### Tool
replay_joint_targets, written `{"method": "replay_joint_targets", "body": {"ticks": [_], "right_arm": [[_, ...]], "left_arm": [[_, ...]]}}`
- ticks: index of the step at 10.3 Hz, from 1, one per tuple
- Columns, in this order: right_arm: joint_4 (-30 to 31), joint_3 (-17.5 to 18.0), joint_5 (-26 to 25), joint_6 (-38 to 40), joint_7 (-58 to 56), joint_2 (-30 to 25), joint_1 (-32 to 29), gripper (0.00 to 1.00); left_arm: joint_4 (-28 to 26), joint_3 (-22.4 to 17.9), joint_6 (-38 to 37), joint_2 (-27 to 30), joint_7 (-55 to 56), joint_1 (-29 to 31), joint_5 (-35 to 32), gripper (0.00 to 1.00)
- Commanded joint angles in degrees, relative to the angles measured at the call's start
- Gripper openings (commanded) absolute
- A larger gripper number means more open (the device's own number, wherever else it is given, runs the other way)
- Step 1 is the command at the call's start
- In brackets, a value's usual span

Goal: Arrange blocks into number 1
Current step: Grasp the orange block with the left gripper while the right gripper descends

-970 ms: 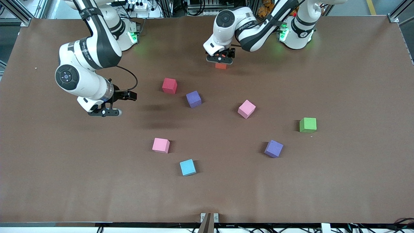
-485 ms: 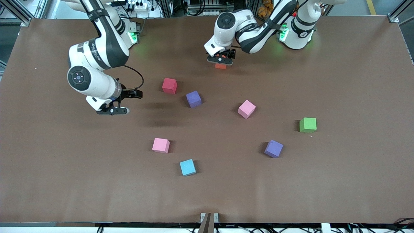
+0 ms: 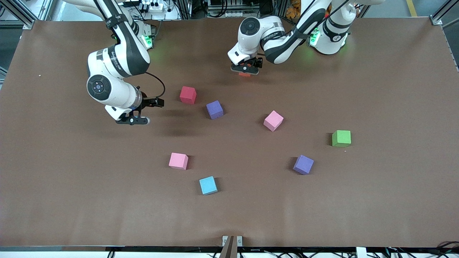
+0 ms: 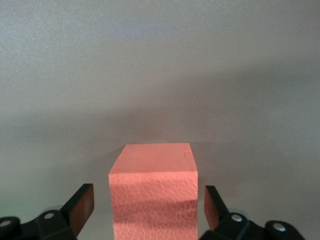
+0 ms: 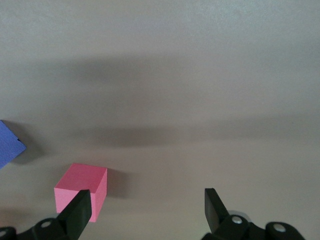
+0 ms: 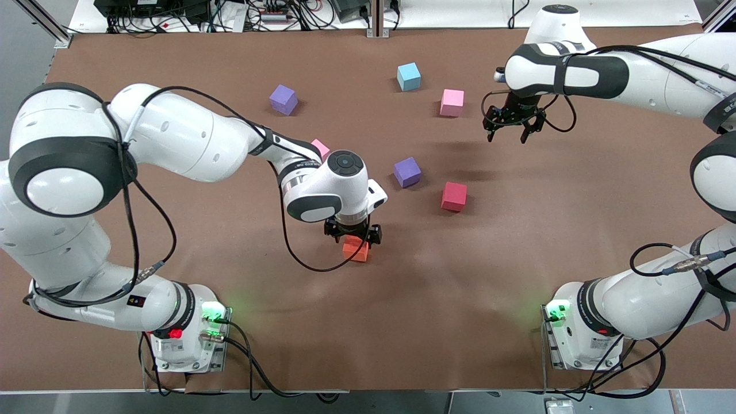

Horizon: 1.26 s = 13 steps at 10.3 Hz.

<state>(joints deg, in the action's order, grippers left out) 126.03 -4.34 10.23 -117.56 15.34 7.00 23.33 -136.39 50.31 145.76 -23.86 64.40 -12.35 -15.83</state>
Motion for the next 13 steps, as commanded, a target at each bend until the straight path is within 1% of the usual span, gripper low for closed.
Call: {"method": "replay_joint_targets", "body": {"ticks": [1, 2, 4, 6, 7, 9, 10, 12, 13], "right_arm": [[0.62, -0.32, 1.20, -1.96, 1.44, 0.56, 1.89, 1.00], [0.62, -0.32, 1.11, -2.06, 3.27, 0.74, 2.51, 1.00], [0.97, -0.32, 1.20, -2.14, 3.73, 0.74, 2.95, 1.00], [2.11, -0.32, 1.20, -2.32, 3.73, 0.65, 3.39, 1.00], [3.16, -0.32, 1.20, -2.76, 3.90, 0.39, 3.48, 1.00], [6.59, -0.15, 1.20, -6.26, 4.87, -0.31, 4.27, 1.00], [6.86, -0.15, 1.37, -6.45, 5.91, -0.23, 4.97, 1.00], [6.86, -0.15, 1.55, -7.50, 11.43, 0.47, 8.64, 1.00], [6.86, 0.03, 1.72, -8.29, 13.12, 0.91, 9.71, 1.00]], "left_arm": [[0.15, -1.18, 1.63, -0.66, 3.70, -1.27, -2.37, 0.22], [0.33, -1.09, 1.63, -0.40, 6.67, -1.96, -2.45, 0.00], [0.59, -0.83, 1.63, -0.14, 13.44, -3.37, -3.07, 0.00], [0.86, 0.39, 1.63, -0.14, 15.92, -3.64, -3.16, 0.00], [0.86, 0.66, 1.63, -0.14, 16.19, -4.16, -3.16, 0.00], [1.56, 0.75, 1.63, -0.31, 16.63, -5.04, -3.16, 0.00], [2.08, 0.75, 1.63, -0.66, 16.63, -5.48, -3.16, 0.00], [2.87, 0.66, 1.63, -0.92, 16.55, -5.66, -3.16, 0.00], [3.84, 0.66, 1.72, -2.49, 16.46, -5.75, -3.33, 0.00]]}}
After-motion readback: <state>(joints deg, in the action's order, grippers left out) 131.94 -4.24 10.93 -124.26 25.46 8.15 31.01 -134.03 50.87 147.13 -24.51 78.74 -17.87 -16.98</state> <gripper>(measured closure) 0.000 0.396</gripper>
